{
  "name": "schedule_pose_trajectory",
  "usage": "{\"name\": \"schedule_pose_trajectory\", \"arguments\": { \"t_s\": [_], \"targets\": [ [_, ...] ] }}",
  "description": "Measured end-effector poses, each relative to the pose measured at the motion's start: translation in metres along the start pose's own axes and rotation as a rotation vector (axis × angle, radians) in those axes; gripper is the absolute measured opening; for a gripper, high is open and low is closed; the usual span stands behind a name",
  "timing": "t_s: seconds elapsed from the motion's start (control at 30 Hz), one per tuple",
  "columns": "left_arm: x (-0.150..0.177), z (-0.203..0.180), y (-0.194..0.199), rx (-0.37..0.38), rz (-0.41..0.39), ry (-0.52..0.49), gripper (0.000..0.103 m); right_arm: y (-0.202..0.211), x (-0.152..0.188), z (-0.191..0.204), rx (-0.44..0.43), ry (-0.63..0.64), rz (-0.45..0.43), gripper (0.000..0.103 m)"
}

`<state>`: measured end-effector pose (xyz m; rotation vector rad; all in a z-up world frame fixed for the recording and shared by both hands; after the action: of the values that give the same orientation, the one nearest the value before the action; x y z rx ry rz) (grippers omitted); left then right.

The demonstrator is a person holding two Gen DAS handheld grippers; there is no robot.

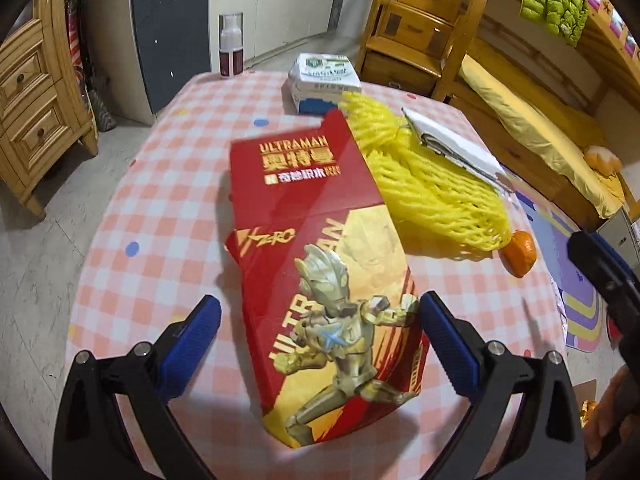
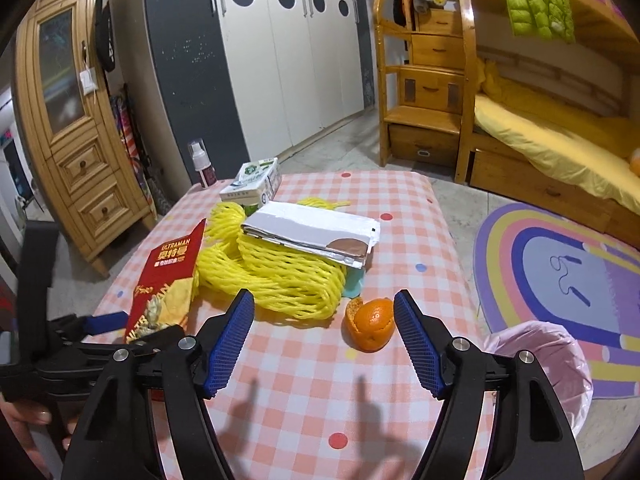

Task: Collect trash
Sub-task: 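Grasp the red Ultraman snack box with the left tool while the right tool grasps the orange peel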

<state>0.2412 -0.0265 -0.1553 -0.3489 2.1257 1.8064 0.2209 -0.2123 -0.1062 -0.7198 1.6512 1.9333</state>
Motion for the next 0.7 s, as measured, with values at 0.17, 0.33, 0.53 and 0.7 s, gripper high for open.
{"name": "schedule_pose_trajectory", "arguments": {
  "t_s": [0.17,0.33,0.53,0.7],
  "targets": [
    [0.0,-0.001,-0.005,-0.003,0.011,0.008,0.096,0.001,0.003,0.0,0.006,0.004,0.002,0.072],
    [0.001,-0.004,-0.003,-0.019,0.001,0.006,0.096,0.003,0.003,-0.001,0.013,0.006,-0.001,0.072],
    [0.002,-0.005,-0.008,-0.05,0.003,-0.004,0.086,0.003,0.004,-0.001,0.033,0.016,-0.003,0.072],
    [0.002,0.002,0.017,-0.104,-0.098,-0.057,0.082,0.009,0.004,-0.013,0.057,0.004,-0.025,0.067]
  ]
}}
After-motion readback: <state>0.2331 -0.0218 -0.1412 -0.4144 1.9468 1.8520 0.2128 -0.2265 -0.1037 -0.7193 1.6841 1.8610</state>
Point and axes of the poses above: each gripper's, at about its wrist camera, not at the fingertips, and y roughly against the way its jaws point, z to its left, x to its underside, the point moved 7 cm from there along -y, roughly the way its jaws point, and after that the axes turned 8 degrees about z, right-handed, at the moved point
